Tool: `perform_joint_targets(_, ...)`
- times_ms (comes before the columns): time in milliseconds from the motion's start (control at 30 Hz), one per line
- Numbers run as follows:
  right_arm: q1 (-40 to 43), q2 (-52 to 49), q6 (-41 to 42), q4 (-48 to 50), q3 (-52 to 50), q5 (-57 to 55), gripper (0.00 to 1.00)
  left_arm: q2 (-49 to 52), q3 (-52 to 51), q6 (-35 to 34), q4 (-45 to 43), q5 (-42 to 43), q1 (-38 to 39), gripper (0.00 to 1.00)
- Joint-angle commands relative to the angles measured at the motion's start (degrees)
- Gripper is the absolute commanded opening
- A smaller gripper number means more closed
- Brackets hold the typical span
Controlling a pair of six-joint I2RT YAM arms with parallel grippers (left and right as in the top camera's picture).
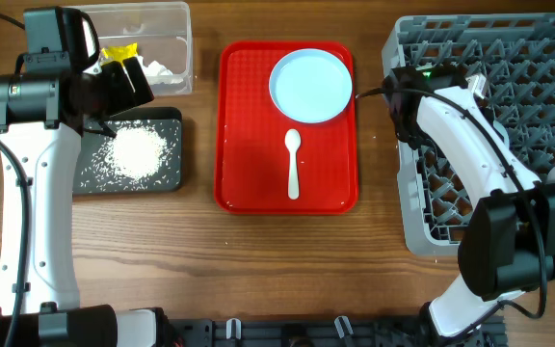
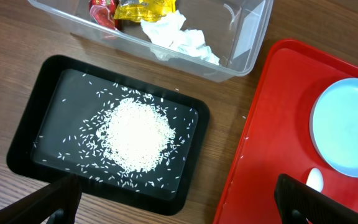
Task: Sort waste into correct bins and load items into the dishwasher rack
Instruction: 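Carry the light blue bowl into the dish rack and release it, then reach the right gripper to the light blue plate and grasp its edge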
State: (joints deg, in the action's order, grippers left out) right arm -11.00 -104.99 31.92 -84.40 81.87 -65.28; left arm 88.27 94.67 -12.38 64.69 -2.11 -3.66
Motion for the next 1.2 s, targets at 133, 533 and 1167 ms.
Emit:
perform_joint_targets(133,2.0,-0.6,1.0,2.4,-0.5,-3.4,0.04,-0.3,0.0,-0.5,-0.1,-0.6,0.0,1.0)
perform_joint_targets(533,-3.1,-0.6,-5.0,2.5,-0.5,17.5,0.09,-0.3,0.0,-0.5,-0.1,-0.6,0.0,1.0)
perform_joint_targets(1167,-3.2,2.4,-9.9,-5.5,18.6,36.1,1.0,-0.3,0.0,-0.5,-0.1,-0.6,0.0,1.0)
